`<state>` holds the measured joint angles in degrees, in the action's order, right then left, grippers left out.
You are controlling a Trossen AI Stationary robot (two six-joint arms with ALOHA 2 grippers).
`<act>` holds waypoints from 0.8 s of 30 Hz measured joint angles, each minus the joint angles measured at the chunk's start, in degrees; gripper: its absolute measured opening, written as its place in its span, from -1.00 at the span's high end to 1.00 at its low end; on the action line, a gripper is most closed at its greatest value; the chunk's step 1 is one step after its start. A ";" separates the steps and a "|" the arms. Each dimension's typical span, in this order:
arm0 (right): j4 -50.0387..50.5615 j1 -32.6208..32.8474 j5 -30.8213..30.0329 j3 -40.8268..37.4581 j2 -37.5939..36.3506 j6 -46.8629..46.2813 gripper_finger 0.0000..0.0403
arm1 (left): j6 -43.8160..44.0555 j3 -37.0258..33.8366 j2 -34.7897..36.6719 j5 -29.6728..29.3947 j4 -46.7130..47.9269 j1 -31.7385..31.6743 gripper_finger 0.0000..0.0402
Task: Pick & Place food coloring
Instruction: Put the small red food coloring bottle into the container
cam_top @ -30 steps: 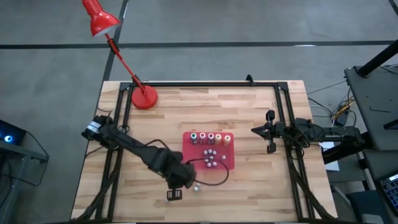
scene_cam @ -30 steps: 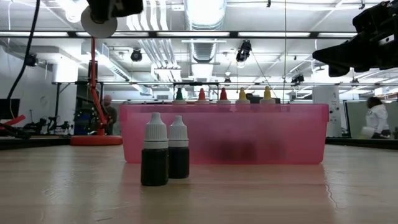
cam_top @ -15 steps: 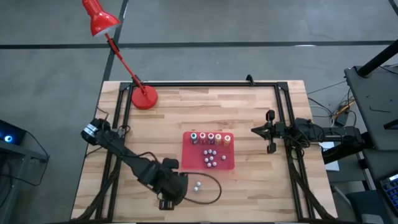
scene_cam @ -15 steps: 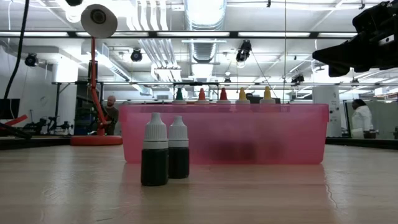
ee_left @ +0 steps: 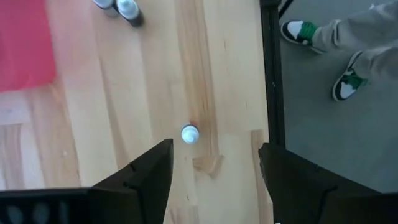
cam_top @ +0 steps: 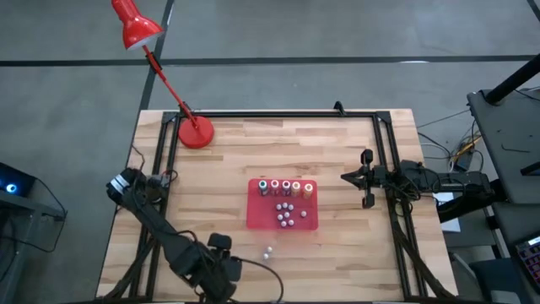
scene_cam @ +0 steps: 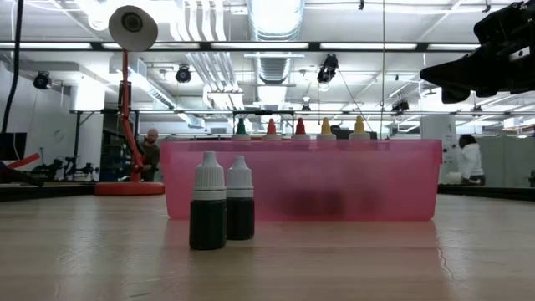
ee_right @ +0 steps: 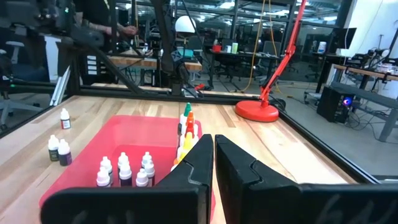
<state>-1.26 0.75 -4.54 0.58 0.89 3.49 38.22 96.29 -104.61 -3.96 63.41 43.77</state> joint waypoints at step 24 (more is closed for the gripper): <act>0.00 -0.02 0.00 0.00 0.02 0.00 0.96 | -0.26 -9.11 -5.93 -0.23 -6.78 1.01 -0.05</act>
<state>-1.26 0.73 -4.54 0.58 0.90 3.49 37.95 87.18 -110.54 -4.19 56.62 44.78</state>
